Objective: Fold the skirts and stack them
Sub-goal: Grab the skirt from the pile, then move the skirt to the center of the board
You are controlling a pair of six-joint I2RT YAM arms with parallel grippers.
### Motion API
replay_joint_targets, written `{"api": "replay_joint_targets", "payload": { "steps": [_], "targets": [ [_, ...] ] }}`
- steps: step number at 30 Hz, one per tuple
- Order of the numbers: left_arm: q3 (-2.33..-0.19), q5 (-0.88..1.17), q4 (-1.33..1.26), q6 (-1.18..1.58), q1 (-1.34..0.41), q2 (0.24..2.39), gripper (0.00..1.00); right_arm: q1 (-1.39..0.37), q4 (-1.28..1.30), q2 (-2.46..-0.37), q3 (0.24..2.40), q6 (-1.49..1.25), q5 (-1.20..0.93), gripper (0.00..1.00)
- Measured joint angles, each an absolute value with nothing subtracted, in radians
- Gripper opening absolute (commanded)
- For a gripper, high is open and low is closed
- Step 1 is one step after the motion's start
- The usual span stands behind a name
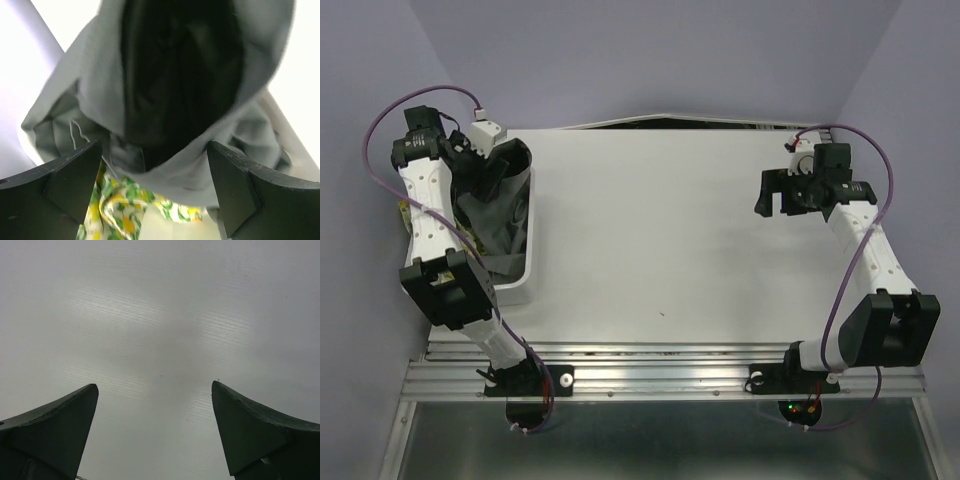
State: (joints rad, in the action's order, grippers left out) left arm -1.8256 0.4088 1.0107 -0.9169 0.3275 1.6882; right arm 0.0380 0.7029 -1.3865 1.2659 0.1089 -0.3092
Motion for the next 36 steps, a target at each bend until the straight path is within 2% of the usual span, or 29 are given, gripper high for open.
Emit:
{"api": "replay_joint_targets", "payload": {
  "steps": [2,4,5,8,10,11,17,22,30,36],
  "targets": [
    [-1.826,0.414,0.975,-0.904,0.327,1.719,0.97,0.038,0.699,-1.390,1.265,0.109,-0.309,1.00],
    [-1.826,0.421,0.948,-0.891,0.327,1.755,0.90,0.038,0.694,-1.393,1.264,0.109,-0.309,1.00],
    [-1.826,0.425,0.939,-0.880,0.327,1.773,0.78,0.038,0.693,-1.395,1.264,0.109,-0.309,1.00],
    [-1.826,0.437,0.913,-0.856,0.328,1.814,0.53,0.038,0.688,-1.404,1.264,0.109,-0.309,1.00],
    [-1.826,0.446,0.893,-0.834,0.328,1.832,0.12,0.038,0.688,-1.409,1.264,0.108,-0.309,1.00],
    [-1.826,0.453,0.883,-0.816,0.329,1.833,0.00,0.038,0.688,-1.411,1.264,0.108,-0.309,1.00],
    [-1.865,0.508,0.869,-0.736,0.335,1.798,0.00,0.038,0.688,-1.412,1.265,0.103,-0.312,1.00],
    [-1.994,0.529,0.847,-0.617,0.336,1.702,0.00,0.038,0.688,-1.412,1.266,0.101,-0.320,1.00],
    [-2.114,0.505,0.587,-0.377,0.336,1.402,0.00,0.038,0.689,-1.390,1.269,0.089,-0.331,1.00],
    [-2.150,0.575,0.327,-0.192,0.329,1.363,0.00,0.038,0.687,-1.380,1.288,0.047,-0.313,1.00]
  ]
}}
